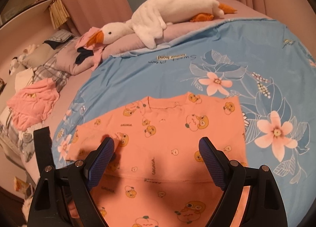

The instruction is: Fold small clothes

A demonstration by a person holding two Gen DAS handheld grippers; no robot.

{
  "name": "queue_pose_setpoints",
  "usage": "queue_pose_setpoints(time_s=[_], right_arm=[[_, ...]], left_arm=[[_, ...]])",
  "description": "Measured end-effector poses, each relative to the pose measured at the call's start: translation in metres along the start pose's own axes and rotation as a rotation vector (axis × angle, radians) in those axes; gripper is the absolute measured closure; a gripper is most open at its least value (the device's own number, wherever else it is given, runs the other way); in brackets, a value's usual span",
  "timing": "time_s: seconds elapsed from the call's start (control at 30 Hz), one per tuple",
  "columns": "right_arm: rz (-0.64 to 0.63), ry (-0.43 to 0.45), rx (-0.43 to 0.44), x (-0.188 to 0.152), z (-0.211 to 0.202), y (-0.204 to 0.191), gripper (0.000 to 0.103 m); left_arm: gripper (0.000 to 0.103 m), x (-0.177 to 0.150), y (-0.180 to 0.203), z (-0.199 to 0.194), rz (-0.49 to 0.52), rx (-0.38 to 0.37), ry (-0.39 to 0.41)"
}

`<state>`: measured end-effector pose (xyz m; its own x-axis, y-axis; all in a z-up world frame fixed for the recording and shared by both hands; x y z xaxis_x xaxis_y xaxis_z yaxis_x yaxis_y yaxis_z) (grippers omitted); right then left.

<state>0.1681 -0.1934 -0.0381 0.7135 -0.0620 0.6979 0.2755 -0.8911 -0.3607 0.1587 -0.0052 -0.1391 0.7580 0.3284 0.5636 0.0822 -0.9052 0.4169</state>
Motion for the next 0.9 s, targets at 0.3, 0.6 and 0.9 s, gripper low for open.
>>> queue_pose_setpoints(time_s=[0.3,0.6,0.9], right_arm=[[-0.032,-0.059,0.059,-0.003,0.019,-0.014,0.016],[-0.038,-0.236,0.206,-0.029,0.074,-0.045,0.017],[-0.111,-0.33,0.225,-0.053,0.112,-0.073,0.048]], left_arm=[[0.052,0.014,-0.012,-0.058,-0.037,-0.023,0.113],[0.052,0.013,-0.096,-0.111,-0.196,0.198,0.2],[0.052,0.0,-0.141,-0.129,-0.315,0.26,0.204]])
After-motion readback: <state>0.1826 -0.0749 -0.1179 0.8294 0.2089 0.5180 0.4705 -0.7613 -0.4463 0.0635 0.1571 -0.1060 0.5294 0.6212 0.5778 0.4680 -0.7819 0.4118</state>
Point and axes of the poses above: each gripper's, at about its wrist camera, not at the fingertips, and z roughly the way its jaws point, y to its right, x to its top, the point moved 6 cm from there along z, roughly the way its jaws point, and after that the axes turned 6 degrees about y, right-handed, at the moved point
